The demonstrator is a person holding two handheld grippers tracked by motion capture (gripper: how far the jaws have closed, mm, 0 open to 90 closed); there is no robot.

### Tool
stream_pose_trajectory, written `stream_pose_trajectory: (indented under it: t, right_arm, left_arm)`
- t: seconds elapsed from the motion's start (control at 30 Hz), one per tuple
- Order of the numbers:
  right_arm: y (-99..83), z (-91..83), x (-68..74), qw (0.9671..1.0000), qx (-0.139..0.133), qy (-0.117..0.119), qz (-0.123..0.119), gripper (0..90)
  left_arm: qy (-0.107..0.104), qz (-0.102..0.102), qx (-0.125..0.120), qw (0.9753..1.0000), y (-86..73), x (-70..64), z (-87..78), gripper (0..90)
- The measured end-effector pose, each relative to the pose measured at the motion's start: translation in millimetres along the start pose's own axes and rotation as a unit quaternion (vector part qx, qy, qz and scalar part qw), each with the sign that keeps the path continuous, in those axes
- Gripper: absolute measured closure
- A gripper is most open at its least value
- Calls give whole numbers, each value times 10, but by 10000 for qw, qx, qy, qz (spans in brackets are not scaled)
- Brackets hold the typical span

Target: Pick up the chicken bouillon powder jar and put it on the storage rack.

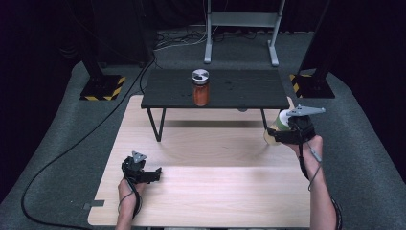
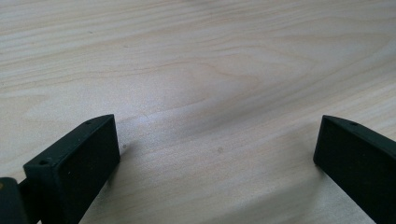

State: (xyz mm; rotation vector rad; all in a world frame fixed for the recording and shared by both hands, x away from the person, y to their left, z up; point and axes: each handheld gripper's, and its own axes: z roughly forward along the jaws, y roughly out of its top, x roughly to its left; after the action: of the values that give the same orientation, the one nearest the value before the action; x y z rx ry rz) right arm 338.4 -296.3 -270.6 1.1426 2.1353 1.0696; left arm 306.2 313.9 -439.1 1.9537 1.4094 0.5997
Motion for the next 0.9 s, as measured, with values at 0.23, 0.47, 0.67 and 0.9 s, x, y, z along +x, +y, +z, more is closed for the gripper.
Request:
stream_pose_trajectory:
  t: [0.23, 0.47, 0.67, 0.9]
  right_arm:
    - [136, -28, -7, 10000, 6, 11, -67, 312]
    - [261, -56, -14, 9999, 20, 21, -117, 313]
    - [358, -84, -19, 9999, 14, 29, -161, 315]
    - [469, -109, -31, 9998, 20, 58, -190, 317]
  left_arm:
    - [0, 0, 0, 10000, 0, 0, 0, 0]
    - [0, -1, -1, 10000, 0, 0, 0, 0]
    - [0, -1, -1, 10000, 0, 0, 0, 0]
    - [1, -1, -2, 10000, -1, 0, 0, 0]
